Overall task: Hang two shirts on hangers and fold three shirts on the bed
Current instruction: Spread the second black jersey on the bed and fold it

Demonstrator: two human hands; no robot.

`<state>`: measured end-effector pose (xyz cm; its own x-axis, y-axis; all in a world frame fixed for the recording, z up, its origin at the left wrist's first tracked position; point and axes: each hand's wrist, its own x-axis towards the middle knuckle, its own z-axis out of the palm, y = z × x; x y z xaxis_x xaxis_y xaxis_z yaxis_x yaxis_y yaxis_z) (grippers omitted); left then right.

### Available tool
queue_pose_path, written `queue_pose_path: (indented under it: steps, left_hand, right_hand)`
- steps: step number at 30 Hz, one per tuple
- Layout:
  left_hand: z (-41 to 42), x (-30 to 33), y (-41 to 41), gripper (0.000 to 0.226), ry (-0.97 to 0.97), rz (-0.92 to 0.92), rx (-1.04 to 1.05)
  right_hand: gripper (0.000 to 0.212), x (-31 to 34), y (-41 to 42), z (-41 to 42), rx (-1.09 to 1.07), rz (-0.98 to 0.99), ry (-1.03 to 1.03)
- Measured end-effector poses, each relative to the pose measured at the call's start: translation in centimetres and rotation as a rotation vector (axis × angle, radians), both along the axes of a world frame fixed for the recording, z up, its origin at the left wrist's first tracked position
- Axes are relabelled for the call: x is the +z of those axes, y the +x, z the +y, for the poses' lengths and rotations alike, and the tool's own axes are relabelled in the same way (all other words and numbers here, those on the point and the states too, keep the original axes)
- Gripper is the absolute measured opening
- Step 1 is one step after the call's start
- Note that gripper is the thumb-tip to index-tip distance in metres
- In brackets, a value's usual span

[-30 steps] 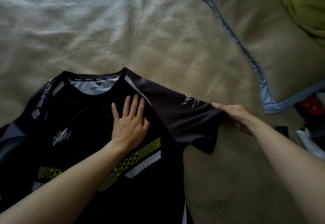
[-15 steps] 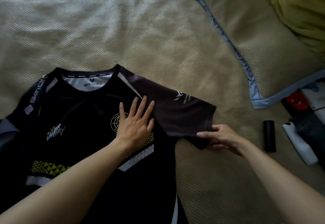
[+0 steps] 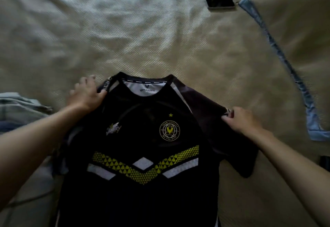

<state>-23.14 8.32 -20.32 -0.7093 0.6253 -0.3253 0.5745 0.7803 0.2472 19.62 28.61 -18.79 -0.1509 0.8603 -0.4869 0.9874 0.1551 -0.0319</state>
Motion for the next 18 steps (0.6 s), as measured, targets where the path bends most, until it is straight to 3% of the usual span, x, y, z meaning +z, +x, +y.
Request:
queue_pose_path:
  steps: [3, 6, 8, 10, 12, 14, 18]
  left_hand:
    - [-2.0, 0.5, -2.9, 0.053, -0.052, -0.195, -0.005]
    - [-3.3, 0.6, -4.1, 0.062, -0.136, -0.284, -0.030]
    - [-4.4, 1.3, -4.8, 0.077, -0.323, -0.311, -0.073]
    - [-6.0, 2.2, -5.1, 0.096, -0.524, -0.321, -0.116]
    - [-7.6, 2.9, -5.0, 0.096, -0.626, -0.332, -0.183]
    - [-8.5, 3.3, -5.3, 0.065, -0.561, -0.355, -0.206]
    - [-8.9, 5.8, -6.7, 0.007, -0.226, -0.387, 0.051]
  right_hand:
    - [0.041, -1.6, -8.0, 0.3, 0.083, 0.311, 0.005]
    - [0.059, -3.1, -14.2, 0.4, 0.160, 0.372, 0.053]
    - [0.055, -2.7, -17.6, -0.7, 0.254, 0.352, 0.234]
    - [0.041, -1.5, -20.6, -3.6, 0.388, 0.486, 0.320]
    - [0.025, -0.4, -23.2, -8.5, 0.488, 0.670, 0.142]
    - [0.015, 0.0, -25.0, -14.0, 0.476, 0.730, -0.193]
    - [0.040, -0.4, -27.6, -23.0, 0.380, 0.686, -0.685]
